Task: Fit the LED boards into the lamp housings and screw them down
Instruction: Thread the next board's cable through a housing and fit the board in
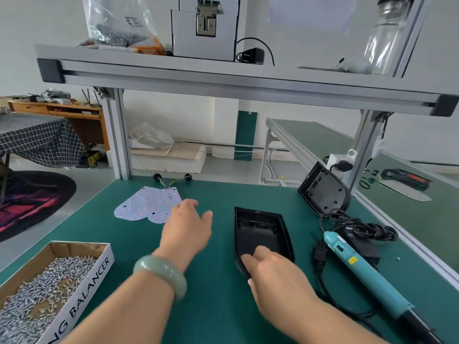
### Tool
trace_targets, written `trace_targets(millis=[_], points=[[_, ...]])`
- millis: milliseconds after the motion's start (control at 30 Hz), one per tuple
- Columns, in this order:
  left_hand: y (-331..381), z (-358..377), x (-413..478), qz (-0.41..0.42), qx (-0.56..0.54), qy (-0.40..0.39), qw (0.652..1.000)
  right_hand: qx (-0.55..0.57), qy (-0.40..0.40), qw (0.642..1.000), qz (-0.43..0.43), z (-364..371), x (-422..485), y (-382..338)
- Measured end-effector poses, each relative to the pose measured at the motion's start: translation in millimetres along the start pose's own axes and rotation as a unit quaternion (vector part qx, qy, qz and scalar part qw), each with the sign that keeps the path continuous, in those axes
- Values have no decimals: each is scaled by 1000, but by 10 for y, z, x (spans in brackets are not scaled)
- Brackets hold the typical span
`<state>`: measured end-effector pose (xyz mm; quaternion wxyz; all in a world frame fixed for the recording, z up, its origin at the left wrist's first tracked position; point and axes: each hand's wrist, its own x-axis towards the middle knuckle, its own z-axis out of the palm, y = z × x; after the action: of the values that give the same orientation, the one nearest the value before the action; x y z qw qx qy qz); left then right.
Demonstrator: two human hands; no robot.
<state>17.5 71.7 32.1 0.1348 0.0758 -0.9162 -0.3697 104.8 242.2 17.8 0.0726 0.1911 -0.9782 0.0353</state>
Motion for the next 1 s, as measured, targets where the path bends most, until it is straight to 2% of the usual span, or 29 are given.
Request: trace_targets(millis=[133, 267, 367, 467, 567, 633, 700, 733, 767, 800, 833, 867, 900, 967, 1000], points=[[-331, 37, 322, -6, 200, -46, 979, 40, 18, 999, 7, -37, -87, -75], [-559, 104, 272, -23, 291, -155, 944, 94, 84, 992, 2, -58, -94, -108], [-442, 45, 50, 4, 327, -150, 933, 179, 111, 977, -16, -134, -54, -197], [-248, -73, -320, 49, 392, -146, 907, 256, 104, 961, -19, -169, 7, -317], [-163, -163, -808, 105, 422, -182, 882, 360, 58, 931, 1, -183, 106, -447], [-150, -245, -1018, 101, 411, -213, 880, 419, -15, 908, 13, -194, 192, -511], [-115, -362, -1008, 95, 405, -210, 885, 467, -92, 878, 55, -181, 275, -545], [-128, -406, -910, 83, 393, -194, 895, 469, -125, 870, 83, -152, 296, -554], [-169, -450, -764, 66, 365, -154, 916, 435, -154, 883, 90, -124, 310, -566], [-211, -487, -614, 9, 278, -101, 955, 372, -166, 910, 74, -80, 307, -587], [-275, -507, -468, -54, 186, -53, 980, 308, -163, 936, 50, -26, 299, -617], [-316, -498, -343, -124, 84, -20, 989, 254, -148, 955, 23, 36, 281, -651], [-324, -503, -269, -175, 8, -12, 985, 223, -131, 966, 4, 95, 263, -681], [-357, -445, -146, -269, -144, -30, 952, 205, -105, 973, -1, 188, 247, -717], [-353, -414, -134, -296, -180, -50, 937, 201, -94, 975, -3, 198, 248, -716]])
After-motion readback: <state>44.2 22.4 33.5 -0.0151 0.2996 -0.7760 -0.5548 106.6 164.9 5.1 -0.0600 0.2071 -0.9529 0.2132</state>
